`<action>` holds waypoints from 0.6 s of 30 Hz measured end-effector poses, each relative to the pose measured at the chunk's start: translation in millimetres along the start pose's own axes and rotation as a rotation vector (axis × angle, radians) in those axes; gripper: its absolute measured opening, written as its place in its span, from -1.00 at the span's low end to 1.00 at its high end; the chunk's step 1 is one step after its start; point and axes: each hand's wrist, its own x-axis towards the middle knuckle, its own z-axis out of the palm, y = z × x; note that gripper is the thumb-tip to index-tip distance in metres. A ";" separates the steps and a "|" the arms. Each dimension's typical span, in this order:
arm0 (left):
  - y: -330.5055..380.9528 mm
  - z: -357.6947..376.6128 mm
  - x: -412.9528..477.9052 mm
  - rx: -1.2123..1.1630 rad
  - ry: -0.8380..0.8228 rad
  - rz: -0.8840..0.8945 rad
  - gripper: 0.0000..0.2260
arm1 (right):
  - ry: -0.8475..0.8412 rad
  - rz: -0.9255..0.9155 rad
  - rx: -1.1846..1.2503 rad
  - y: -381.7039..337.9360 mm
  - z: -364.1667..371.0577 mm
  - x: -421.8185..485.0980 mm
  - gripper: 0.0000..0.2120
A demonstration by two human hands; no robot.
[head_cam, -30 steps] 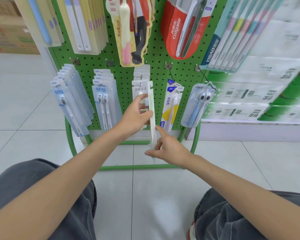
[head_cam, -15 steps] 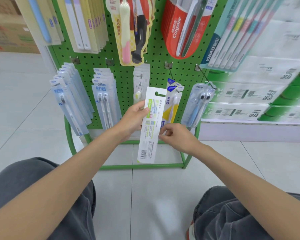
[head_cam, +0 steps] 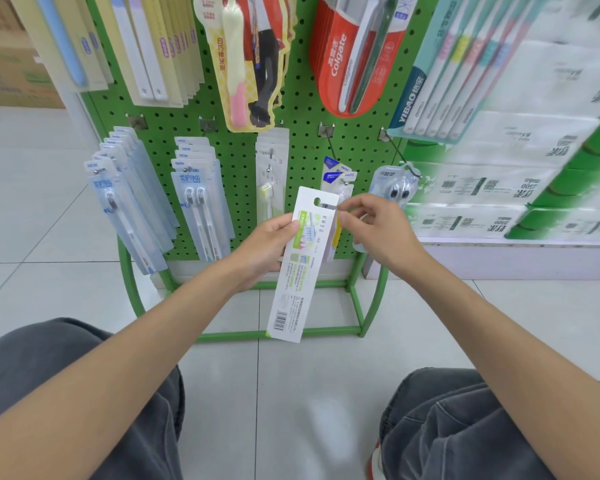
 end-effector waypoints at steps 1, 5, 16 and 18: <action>-0.7 0.5 0.4 0.002 -0.006 0.003 -0.75 | 0.004 -0.010 0.016 -1.0 1.1 0.3 -0.95; -1.5 2.0 1.0 -0.026 -0.022 0.023 -0.76 | -0.027 -0.008 0.044 -5.4 6.5 1.7 -0.87; 2.7 -3.1 2.7 -0.108 0.011 0.080 -0.73 | -0.029 0.017 0.127 -20.1 14.1 13.7 -0.86; 5.1 -3.5 1.8 -0.154 0.004 0.062 -0.70 | -0.036 0.018 0.115 -23.0 15.6 15.2 -0.77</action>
